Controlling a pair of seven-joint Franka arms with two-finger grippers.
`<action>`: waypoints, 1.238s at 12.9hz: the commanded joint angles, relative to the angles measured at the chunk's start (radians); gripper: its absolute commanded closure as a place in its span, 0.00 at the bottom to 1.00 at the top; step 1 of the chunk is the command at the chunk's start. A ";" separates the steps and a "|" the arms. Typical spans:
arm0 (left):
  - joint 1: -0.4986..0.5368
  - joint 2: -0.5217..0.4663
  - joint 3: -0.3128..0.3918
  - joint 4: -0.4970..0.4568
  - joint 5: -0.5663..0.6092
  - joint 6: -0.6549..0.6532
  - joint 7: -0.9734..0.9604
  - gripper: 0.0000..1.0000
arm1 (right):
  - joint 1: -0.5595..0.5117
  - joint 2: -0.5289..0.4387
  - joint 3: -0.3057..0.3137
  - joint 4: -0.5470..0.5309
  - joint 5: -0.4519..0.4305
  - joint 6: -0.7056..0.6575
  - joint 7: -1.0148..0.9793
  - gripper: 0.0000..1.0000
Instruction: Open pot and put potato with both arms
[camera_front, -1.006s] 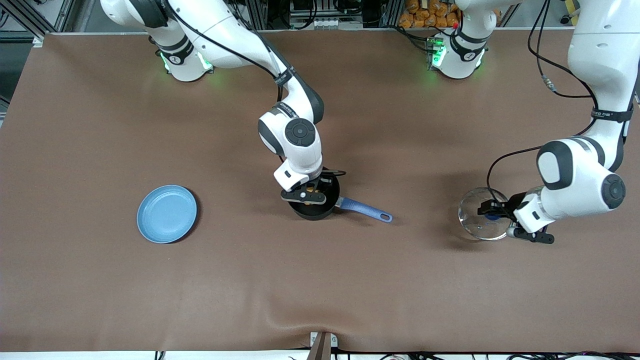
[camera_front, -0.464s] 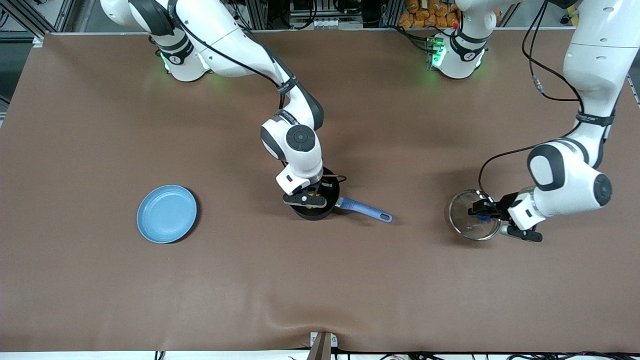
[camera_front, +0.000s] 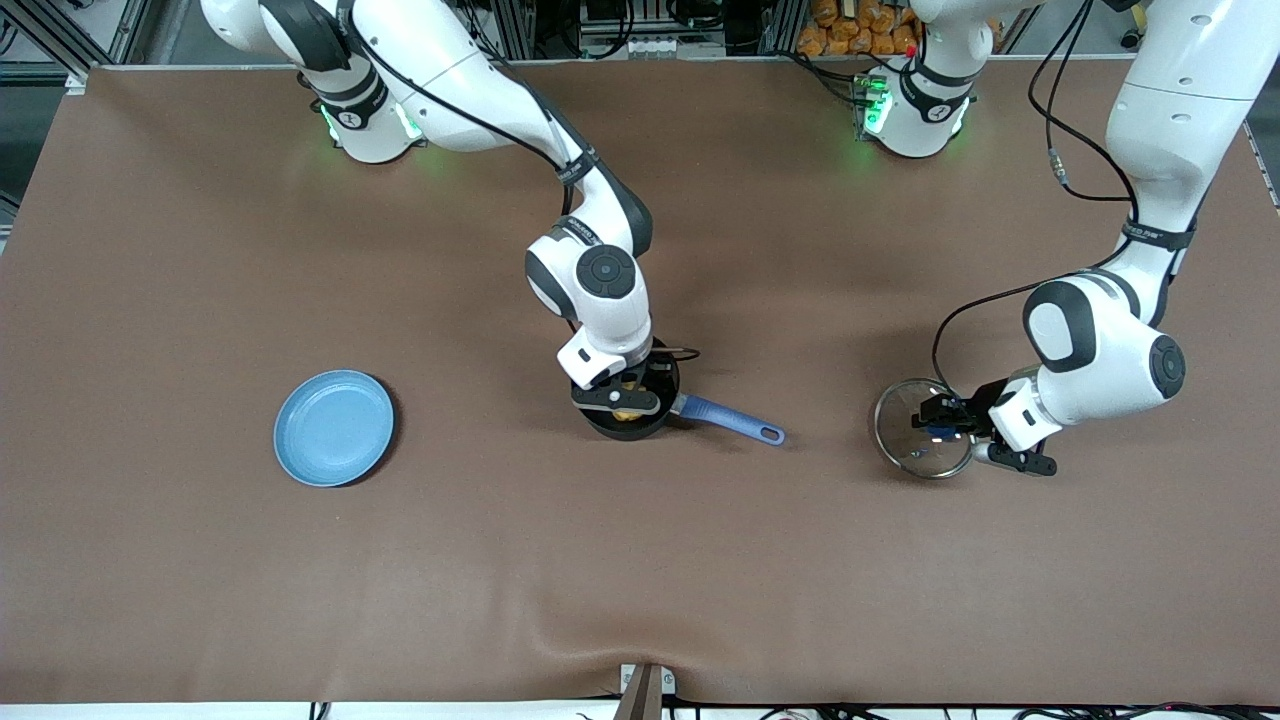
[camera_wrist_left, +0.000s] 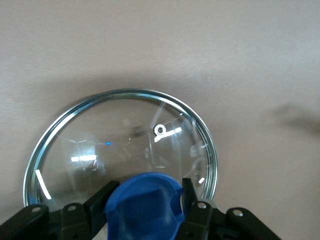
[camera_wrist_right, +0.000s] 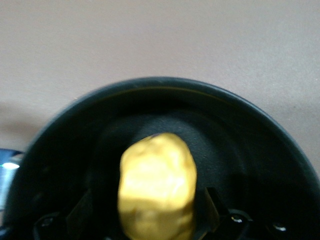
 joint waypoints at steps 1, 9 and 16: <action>-0.019 -0.043 -0.024 -0.028 -0.048 0.020 -0.076 0.00 | 0.009 -0.020 -0.011 0.043 0.013 -0.093 0.001 0.00; -0.124 -0.221 -0.023 0.210 0.156 -0.326 -0.448 0.00 | -0.074 -0.251 -0.022 0.051 0.001 -0.378 -0.084 0.00; -0.125 -0.411 -0.029 0.395 0.259 -0.662 -0.658 0.00 | -0.335 -0.518 -0.022 0.032 -0.001 -0.667 -0.352 0.00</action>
